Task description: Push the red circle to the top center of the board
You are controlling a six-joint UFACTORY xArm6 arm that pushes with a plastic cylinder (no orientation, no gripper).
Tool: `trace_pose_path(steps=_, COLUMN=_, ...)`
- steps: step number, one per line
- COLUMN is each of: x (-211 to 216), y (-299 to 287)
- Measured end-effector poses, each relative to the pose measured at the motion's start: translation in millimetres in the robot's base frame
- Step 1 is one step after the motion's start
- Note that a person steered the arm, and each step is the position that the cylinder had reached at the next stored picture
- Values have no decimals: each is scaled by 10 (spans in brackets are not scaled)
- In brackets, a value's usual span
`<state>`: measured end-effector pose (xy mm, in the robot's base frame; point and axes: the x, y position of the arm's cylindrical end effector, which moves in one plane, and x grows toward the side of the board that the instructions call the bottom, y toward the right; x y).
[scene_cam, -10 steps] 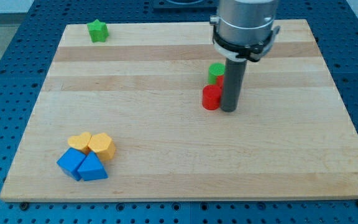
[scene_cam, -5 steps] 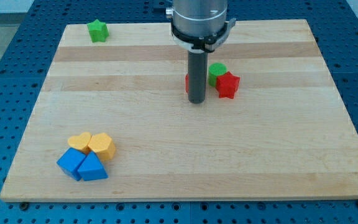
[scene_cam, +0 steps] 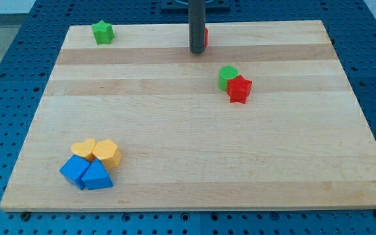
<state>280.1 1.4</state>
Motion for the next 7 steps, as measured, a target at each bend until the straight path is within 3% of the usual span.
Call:
trace_pose_path(steps=4, x=-153, y=3)
trace_pose_path(steps=7, x=902, y=-12)
